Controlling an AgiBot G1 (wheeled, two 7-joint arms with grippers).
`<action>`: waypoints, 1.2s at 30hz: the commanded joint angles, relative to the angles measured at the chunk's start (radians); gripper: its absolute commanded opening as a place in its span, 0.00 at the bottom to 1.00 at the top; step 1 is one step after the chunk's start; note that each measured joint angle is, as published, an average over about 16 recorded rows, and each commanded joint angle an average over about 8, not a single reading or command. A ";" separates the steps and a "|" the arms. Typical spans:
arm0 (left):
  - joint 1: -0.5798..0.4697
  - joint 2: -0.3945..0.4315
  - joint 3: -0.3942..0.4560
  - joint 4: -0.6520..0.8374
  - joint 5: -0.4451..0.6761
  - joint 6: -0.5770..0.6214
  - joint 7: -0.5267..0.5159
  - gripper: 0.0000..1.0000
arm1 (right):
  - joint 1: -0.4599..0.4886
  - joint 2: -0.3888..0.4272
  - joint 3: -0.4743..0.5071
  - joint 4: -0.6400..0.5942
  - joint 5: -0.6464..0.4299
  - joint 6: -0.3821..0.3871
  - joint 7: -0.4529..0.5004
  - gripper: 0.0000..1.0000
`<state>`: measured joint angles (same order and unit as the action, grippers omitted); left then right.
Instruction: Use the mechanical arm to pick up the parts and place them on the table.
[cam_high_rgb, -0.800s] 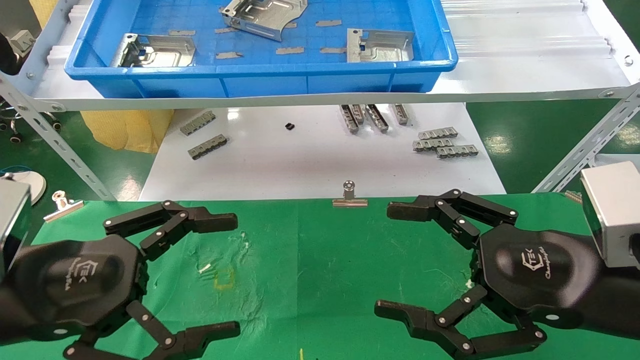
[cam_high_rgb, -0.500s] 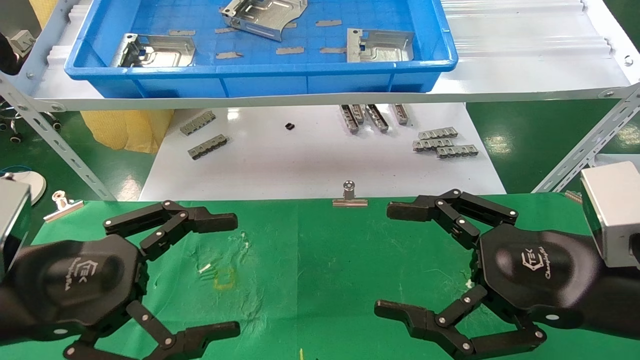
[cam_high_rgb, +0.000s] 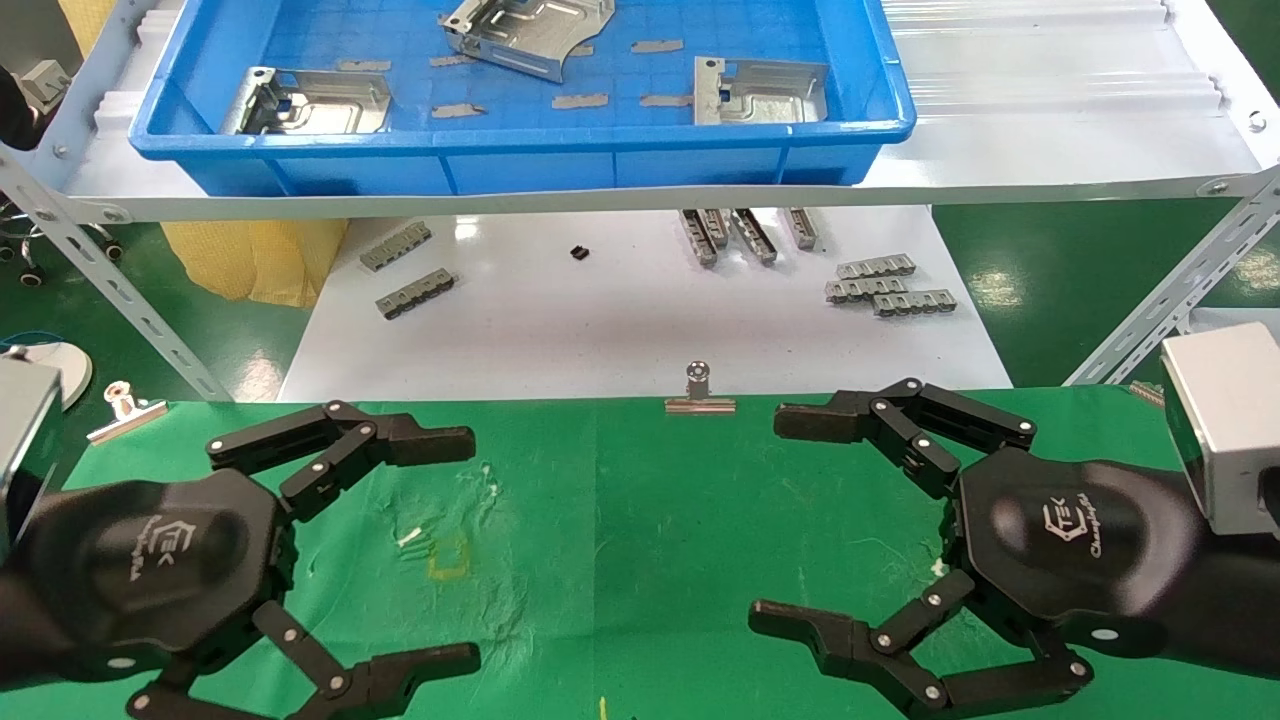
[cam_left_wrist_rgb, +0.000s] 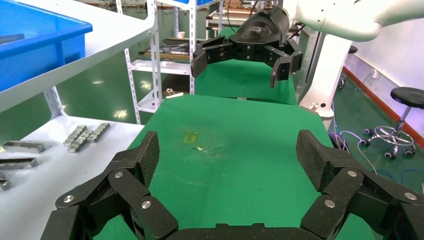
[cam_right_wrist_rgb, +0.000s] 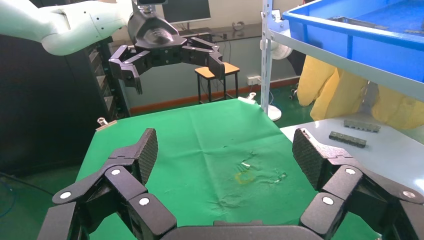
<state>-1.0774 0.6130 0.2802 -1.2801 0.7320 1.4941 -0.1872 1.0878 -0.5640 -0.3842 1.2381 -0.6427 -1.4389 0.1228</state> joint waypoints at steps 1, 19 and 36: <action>0.000 0.000 0.000 0.000 0.000 0.000 0.000 1.00 | 0.000 0.000 0.000 0.000 0.000 0.000 0.000 0.00; 0.000 0.000 0.000 0.000 0.000 0.000 0.000 1.00 | 0.000 0.000 0.000 0.000 0.000 0.000 0.000 0.00; 0.000 0.000 0.000 0.000 0.000 0.000 0.000 1.00 | 0.000 0.000 0.000 0.000 0.000 0.000 0.000 0.00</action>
<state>-1.0772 0.6129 0.2802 -1.2803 0.7319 1.4942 -0.1872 1.0878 -0.5640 -0.3842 1.2381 -0.6427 -1.4388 0.1228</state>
